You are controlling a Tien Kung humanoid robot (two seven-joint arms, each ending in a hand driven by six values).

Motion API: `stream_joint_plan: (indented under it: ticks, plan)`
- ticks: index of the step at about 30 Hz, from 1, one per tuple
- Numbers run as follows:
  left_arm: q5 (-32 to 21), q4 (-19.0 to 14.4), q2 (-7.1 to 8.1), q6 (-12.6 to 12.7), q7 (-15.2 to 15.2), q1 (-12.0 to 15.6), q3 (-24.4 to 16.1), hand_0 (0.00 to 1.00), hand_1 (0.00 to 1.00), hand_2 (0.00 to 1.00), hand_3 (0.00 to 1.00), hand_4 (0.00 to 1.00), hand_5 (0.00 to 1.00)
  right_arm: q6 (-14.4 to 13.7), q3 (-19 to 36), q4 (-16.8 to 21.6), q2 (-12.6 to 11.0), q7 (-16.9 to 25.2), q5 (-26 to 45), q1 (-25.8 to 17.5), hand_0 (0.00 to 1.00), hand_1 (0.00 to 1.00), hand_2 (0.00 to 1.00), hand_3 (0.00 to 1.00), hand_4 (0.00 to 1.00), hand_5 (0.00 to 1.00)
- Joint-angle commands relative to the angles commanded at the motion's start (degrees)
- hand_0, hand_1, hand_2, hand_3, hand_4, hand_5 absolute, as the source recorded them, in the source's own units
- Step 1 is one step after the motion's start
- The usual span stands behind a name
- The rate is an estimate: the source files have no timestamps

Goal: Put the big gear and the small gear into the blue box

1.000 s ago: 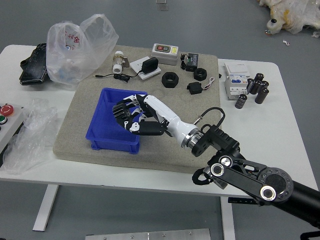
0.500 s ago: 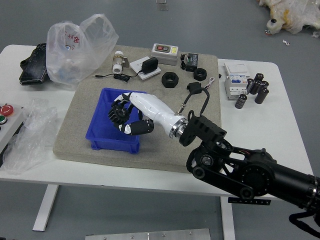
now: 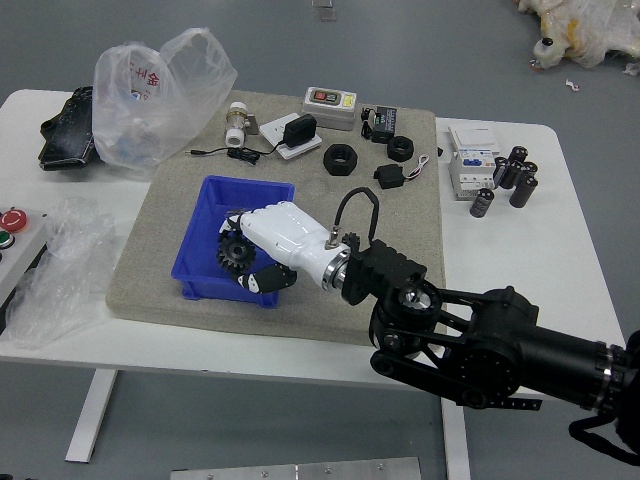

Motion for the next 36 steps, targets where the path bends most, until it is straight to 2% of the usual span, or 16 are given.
stream_joint_plan:
  ticks: [1,2,7,8,13,14,21,25,26,31,32,36]
  plan:
    - [-0.02,0.00,-0.01,0.00,-0.02,-0.02,0.02,0.583,0.532,0.536,0.643,0.660,0.161,0.32,-0.08,-0.27,0.01,-0.17,-0.06,0.04,0.330,0.586,0.635,0.661,0.362,0.002]
    - [-0.03,0.00,-0.02,0.00,-0.03,-0.04,0.04,0.583,0.532,0.535,0.643,0.660,0.162,0.61,-0.14,-0.49,0.01,-0.33,-0.10,0.07,0.350,0.646,0.836,0.725,0.479,0.146]
    - [0.01,0.00,-0.06,0.00,-0.03,-0.05,0.04,0.583,0.532,0.535,0.643,0.660,0.162,2.38,-0.31,-1.38,0.00,-1.25,-0.28,0.03,0.350,0.646,0.836,0.725,0.479,0.146]
    - [0.05,0.00,-0.07,0.00,-0.02,-0.04,0.02,0.583,0.532,0.536,0.644,0.660,0.162,2.45,-0.32,-1.45,0.00,-1.27,-0.26,0.01,0.356,0.692,0.957,0.881,0.634,0.179]
    - [0.15,0.00,-0.14,-0.02,-0.01,-0.02,-0.03,0.583,0.532,0.536,0.644,0.660,0.162,2.02,-0.19,-1.48,0.07,-1.06,-0.16,-0.04,0.356,0.692,0.957,0.881,0.634,0.179]
    - [0.14,0.00,-0.15,-0.02,-0.02,-0.02,-0.02,0.583,0.532,0.535,0.643,0.660,0.162,1.83,-0.12,-1.39,0.06,-1.00,-0.08,-0.05,0.339,0.694,0.998,0.942,0.708,0.213]
    - [0.17,-0.01,-0.17,-0.02,-0.01,0.05,-0.04,0.583,0.532,0.536,0.643,0.661,0.161,0.92,0.52,-0.74,-0.10,-0.59,0.95,-0.30,0.330,0.694,0.998,0.930,0.735,0.240]
    - [-0.01,0.01,-0.24,0.01,-0.10,0.02,0.10,0.583,0.532,0.536,0.643,0.661,0.161,-0.68,3.79,-1.32,-0.87,-0.13,1.50,-1.28,0.330,0.694,0.998,0.930,0.735,0.240]
    - [-0.03,0.01,-0.25,0.01,-0.10,0.02,0.11,0.583,0.533,0.536,0.643,0.661,0.161,-1.07,4.95,-1.86,-1.23,-0.07,1.57,-1.58,0.324,0.657,0.896,0.853,0.728,0.250]
    - [-0.09,0.00,-0.21,0.03,-0.06,0.10,0.11,0.583,0.533,0.536,0.643,0.661,0.161,-1.59,9.10,-6.59,-2.90,-0.11,2.59,-2.59,0.324,0.657,0.896,0.853,0.728,0.250]
    - [-0.12,0.00,-0.22,0.04,-0.07,0.10,0.12,0.583,0.532,0.536,0.643,0.661,0.161,-1.51,9.48,-7.57,-3.14,-0.15,2.93,-2.81,0.326,0.650,0.867,0.834,0.713,0.237]
    - [-0.28,0.02,-0.28,0.07,-0.17,0.05,0.25,0.583,0.532,0.536,0.643,0.661,0.161,-1.09,10.08,-11.10,-3.59,-0.32,4.14,-3.86,0.326,0.650,0.867,0.834,0.713,0.237]
